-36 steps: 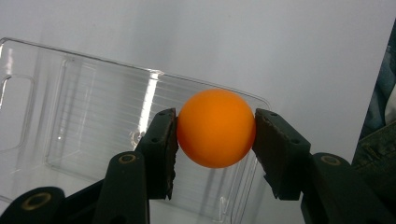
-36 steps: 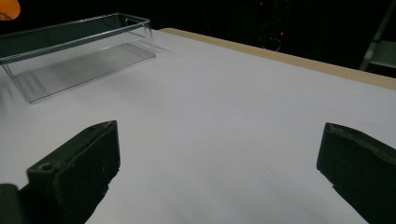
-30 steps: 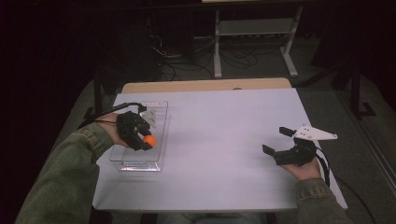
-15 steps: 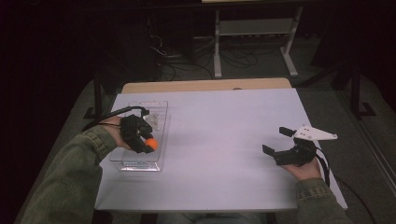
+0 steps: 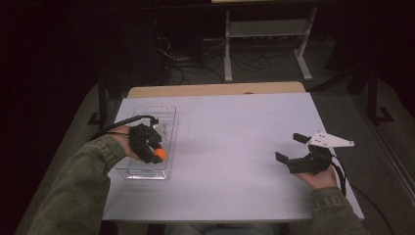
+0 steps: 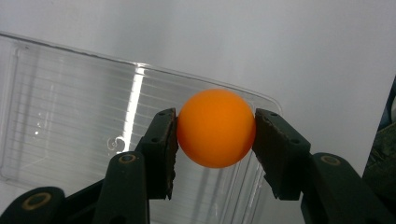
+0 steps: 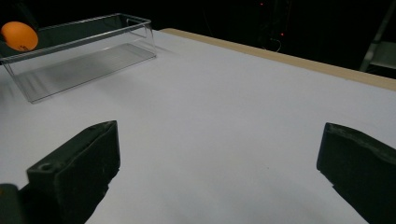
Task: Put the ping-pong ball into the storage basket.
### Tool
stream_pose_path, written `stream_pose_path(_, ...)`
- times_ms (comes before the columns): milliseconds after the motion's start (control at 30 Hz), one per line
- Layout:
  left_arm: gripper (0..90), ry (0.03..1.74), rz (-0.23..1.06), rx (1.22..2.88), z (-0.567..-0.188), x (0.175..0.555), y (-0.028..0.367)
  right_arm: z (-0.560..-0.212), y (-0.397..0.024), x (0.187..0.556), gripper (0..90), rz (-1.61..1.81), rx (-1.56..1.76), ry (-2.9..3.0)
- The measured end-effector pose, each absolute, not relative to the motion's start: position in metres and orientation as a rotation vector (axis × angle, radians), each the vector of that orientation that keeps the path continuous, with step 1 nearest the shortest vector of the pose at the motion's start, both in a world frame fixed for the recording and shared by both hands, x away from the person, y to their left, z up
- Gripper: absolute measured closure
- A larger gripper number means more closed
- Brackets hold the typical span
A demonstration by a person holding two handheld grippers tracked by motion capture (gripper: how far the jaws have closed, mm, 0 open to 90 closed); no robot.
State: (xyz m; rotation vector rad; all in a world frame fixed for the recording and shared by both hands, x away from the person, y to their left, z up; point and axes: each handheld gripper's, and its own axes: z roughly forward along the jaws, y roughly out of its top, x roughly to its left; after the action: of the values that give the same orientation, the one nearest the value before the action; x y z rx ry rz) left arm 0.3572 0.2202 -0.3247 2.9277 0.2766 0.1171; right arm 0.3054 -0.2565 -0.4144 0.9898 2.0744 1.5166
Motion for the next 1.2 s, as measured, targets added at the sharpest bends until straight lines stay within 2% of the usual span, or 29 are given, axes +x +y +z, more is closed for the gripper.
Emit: stream_pose_path(1200, 50.4, 0.318, 0.017, 2.947, -0.368, 0.370, 0.223, -0.415, -0.256, 0.305, 0.0, 1.518, 0.982, 2.088)
